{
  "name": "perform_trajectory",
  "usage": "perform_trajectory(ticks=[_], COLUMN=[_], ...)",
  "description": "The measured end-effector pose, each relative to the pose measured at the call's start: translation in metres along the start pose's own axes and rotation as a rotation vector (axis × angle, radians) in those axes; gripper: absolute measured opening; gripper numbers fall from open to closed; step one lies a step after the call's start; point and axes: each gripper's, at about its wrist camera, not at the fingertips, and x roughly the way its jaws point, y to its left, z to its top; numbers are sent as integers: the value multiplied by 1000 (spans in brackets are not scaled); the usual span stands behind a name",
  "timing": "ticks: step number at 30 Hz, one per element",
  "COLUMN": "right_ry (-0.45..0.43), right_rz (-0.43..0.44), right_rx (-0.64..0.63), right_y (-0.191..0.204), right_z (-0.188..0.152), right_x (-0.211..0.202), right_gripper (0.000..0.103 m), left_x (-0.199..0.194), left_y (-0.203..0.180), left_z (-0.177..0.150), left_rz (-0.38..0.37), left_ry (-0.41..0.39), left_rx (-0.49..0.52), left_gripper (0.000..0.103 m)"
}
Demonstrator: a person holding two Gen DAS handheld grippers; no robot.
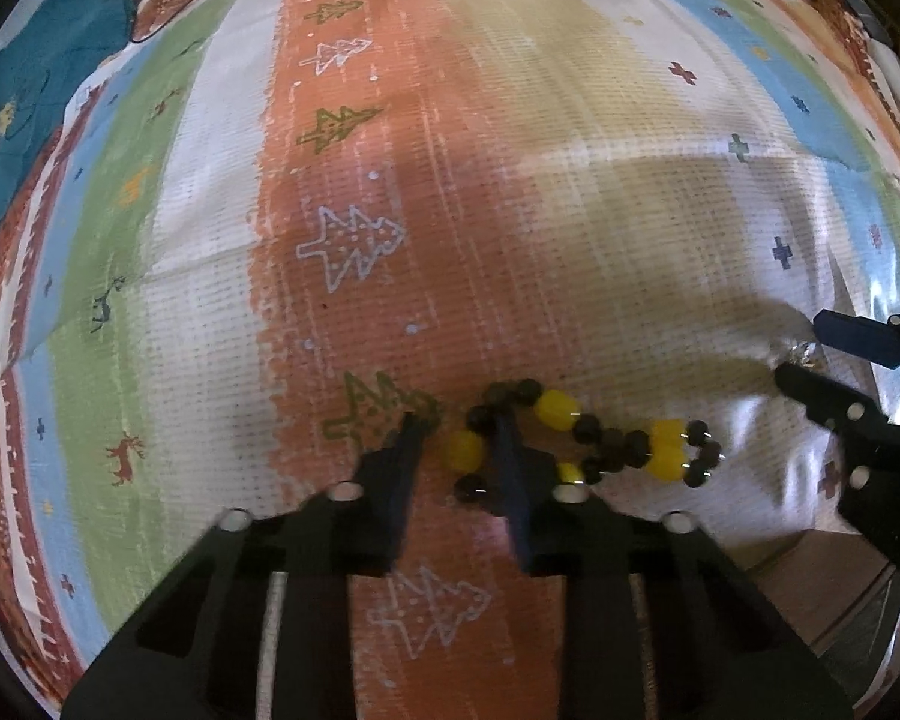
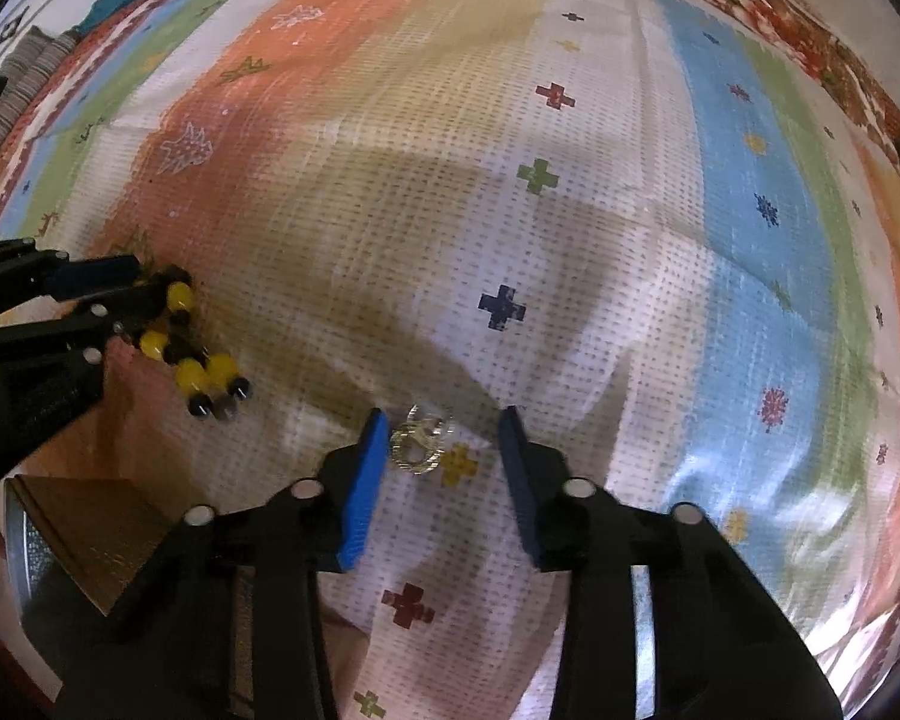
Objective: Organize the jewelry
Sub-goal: 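Close the left tool on the bead bracelet while the right tool grasps the gold ring, then carry the bead bracelet with the left tool while the right tool carries the gold ring to the tin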
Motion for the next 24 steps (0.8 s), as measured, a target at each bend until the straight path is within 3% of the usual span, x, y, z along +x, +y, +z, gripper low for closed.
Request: perform_trajectory(ticks=[2, 4, 24], right_ry=[0, 1, -56], right_rz=[5, 12, 32], right_rx=[0, -2, 15], right_y=[-4, -6, -15], right_z=[0, 1, -10], right_x=[0, -1, -37], right_gripper=[20, 17, 16], left_x=[0, 0, -67], left_y=[1, 2, -1], left_z=[-1, -1, 3], left_rz=[6, 13, -75], left_ry=[-4, -9, -140], left_rx=[-2, -3, -35], left_gripper=[14, 11, 11])
